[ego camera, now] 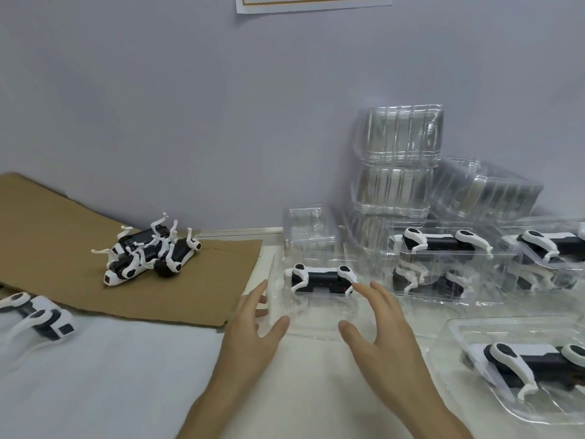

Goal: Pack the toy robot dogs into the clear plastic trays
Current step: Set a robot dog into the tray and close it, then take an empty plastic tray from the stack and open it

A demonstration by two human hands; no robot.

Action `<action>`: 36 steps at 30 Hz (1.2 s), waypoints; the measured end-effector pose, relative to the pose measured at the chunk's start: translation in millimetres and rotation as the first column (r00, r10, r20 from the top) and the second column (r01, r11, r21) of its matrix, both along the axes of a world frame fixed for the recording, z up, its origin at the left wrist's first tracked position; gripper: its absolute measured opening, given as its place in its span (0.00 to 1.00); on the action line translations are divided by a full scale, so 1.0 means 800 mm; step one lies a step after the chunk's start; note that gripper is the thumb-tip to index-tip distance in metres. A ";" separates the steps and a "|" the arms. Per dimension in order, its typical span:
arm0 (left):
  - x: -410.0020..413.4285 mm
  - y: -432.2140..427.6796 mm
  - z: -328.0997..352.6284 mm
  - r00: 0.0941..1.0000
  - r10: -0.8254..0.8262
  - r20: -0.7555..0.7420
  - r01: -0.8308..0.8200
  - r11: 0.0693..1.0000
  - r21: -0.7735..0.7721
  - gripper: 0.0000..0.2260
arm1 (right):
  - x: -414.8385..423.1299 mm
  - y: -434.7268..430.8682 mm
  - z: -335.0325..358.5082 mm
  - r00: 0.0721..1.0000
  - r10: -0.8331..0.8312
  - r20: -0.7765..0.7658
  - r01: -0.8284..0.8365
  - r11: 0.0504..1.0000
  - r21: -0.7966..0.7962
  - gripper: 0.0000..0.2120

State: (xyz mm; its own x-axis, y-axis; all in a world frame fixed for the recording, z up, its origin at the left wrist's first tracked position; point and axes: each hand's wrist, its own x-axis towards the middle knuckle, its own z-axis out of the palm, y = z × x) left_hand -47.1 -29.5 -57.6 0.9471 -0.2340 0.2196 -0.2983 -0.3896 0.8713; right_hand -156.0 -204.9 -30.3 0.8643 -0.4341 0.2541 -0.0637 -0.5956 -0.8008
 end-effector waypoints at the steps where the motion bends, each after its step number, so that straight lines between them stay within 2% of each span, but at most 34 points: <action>1: 0.002 0.001 0.003 1.000 0.009 -0.025 -0.010 0.999 -0.039 0.18 | -0.001 0.002 0.002 0.999 -0.016 0.040 0.017 1.000 -0.020 0.23; 4: 0.006 0.009 0.012 0.999 0.021 -0.049 -0.026 0.994 -0.104 0.08 | -0.002 0.010 0.009 0.971 -0.050 0.234 0.072 0.994 -0.086 0.22; 7: 0.012 0.016 0.016 0.997 0.034 -0.068 -0.044 0.990 -0.138 0.09 | -0.001 0.011 0.010 0.931 -0.078 0.357 0.095 0.995 -0.032 0.21; 10: 0.027 0.011 0.030 0.989 0.126 -0.074 -0.139 0.971 -0.193 0.08 | 0.001 0.015 0.012 0.873 -0.108 0.476 0.139 0.990 -0.032 0.14; 12: 0.049 0.001 0.049 0.986 0.165 -0.011 -0.164 0.968 -0.189 0.07 | 0.004 0.018 0.013 0.835 -0.134 0.534 0.174 0.984 -0.026 0.12; 15: 0.096 -0.029 0.082 0.991 0.080 0.108 -0.080 0.997 0.000 0.06 | 0.007 0.021 0.012 0.808 -0.170 0.564 0.231 0.972 -0.038 0.07; 17: 0.127 -0.061 0.102 0.988 -0.013 0.155 -0.023 0.972 0.233 0.06 | 0.009 0.022 0.012 0.807 -0.198 0.557 0.271 0.961 -0.051 0.07; 19: 0.148 -0.094 0.116 0.974 -0.129 0.184 0.021 0.867 0.499 0.07 | 0.010 0.020 0.011 0.818 -0.231 0.526 0.296 0.954 -0.041 0.06; 21: 0.157 -0.121 0.123 0.962 -0.238 0.131 0.091 0.735 0.672 0.09 | 0.010 0.016 0.012 0.823 -0.253 0.509 0.311 0.950 -0.032 0.09; 23: 0.162 -0.140 0.123 0.957 -0.258 0.135 0.062 0.634 0.771 0.15 | 0.011 0.011 0.014 0.821 -0.257 0.510 0.321 0.946 -0.039 0.10; 25: 0.164 -0.153 0.118 0.946 -0.250 0.205 -0.044 0.528 0.848 0.18 | 0.012 0.009 0.016 0.812 -0.262 0.521 0.327 0.944 -0.035 0.10; 27: 0.164 -0.161 0.114 0.930 -0.261 0.260 -0.115 0.464 0.878 0.16 | 0.013 0.008 0.016 0.811 -0.267 0.521 0.331 0.943 -0.033 0.10; 29: 0.163 -0.162 0.116 0.919 -0.250 0.306 -0.154 0.487 0.860 0.10 | 0.013 0.008 0.016 0.816 -0.265 0.515 0.330 0.943 -0.037 0.09; 31: 0.165 -0.156 0.121 0.915 -0.202 0.349 -0.174 0.584 0.793 0.08 | 0.011 0.008 0.017 0.826 -0.255 0.503 0.316 0.948 -0.038 0.09; 34: 0.153 -0.140 0.133 0.914 -0.074 0.400 -0.203 0.770 0.606 0.07 | 0.009 0.005 0.019 0.837 -0.257 0.484 0.313 0.949 -0.038 0.08; 36: 0.133 -0.125 0.139 0.878 0.019 0.479 -0.257 0.862 0.437 0.12 | 0.008 0.006 0.019 0.840 -0.254 0.480 0.306 0.952 -0.032 0.07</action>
State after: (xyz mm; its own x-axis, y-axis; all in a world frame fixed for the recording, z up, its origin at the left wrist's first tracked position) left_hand 59.5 -129.5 53.6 0.8028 -0.2947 0.5184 -0.5139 -0.7828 0.3509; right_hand -149.8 -200.4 -15.4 0.4793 -0.5885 0.6511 0.1232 -0.6894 -0.7138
